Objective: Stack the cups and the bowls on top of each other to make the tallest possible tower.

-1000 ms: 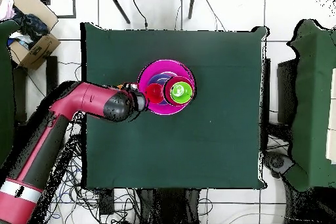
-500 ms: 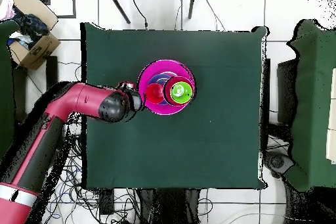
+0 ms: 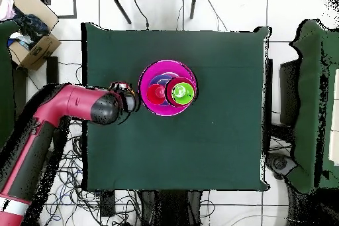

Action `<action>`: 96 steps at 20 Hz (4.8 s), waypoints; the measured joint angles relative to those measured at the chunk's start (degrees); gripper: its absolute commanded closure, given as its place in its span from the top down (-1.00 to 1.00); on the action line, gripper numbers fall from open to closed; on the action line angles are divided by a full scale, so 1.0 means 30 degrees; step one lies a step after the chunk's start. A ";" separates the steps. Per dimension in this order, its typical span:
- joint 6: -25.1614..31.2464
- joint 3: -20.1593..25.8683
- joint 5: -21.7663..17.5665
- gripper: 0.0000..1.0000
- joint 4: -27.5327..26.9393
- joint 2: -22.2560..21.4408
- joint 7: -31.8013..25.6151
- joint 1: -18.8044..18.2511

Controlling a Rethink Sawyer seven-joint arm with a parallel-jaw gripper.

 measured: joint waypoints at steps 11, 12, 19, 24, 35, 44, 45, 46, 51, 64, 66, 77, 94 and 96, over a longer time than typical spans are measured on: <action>0.0000 0.0000 -0.0036 1.00 0.0000 -0.0022 0.0000 0.0238; 0.0004 -0.0003 -0.0059 1.00 0.0000 0.0006 0.0000 0.0260; 0.0002 -0.0001 -0.0407 1.00 0.0000 0.0155 0.0000 0.0293; 0.0000 -0.0118 -0.0643 1.00 0.0000 0.0526 0.0000 0.0300; -0.0509 -0.0355 -0.1297 1.00 0.0047 0.1608 0.0000 0.0357; -0.1253 -0.0415 -0.1384 1.00 0.0058 0.1704 0.0000 0.0420; -0.1412 -0.0415 -0.1384 1.00 0.0058 0.1706 0.0000 0.0450; -0.1479 -0.0418 -0.1384 1.00 0.0058 0.1704 0.0000 0.0465; -0.1825 -0.0415 -0.1384 1.00 0.0058 0.1706 0.0000 0.0655; -0.1825 -0.0415 -0.1384 1.00 0.0069 0.1767 0.0000 0.1187; -0.1825 -0.0418 -0.1388 1.00 0.0072 0.1779 0.0000 0.1187; -0.1825 -0.0415 -0.1353 1.00 0.0362 0.1790 0.0000 0.1187; -0.1193 -0.0385 0.1667 1.00 0.1734 0.1328 0.0000 0.0828; -0.1193 -0.0385 0.1678 1.00 0.1742 0.1335 0.0000 0.0812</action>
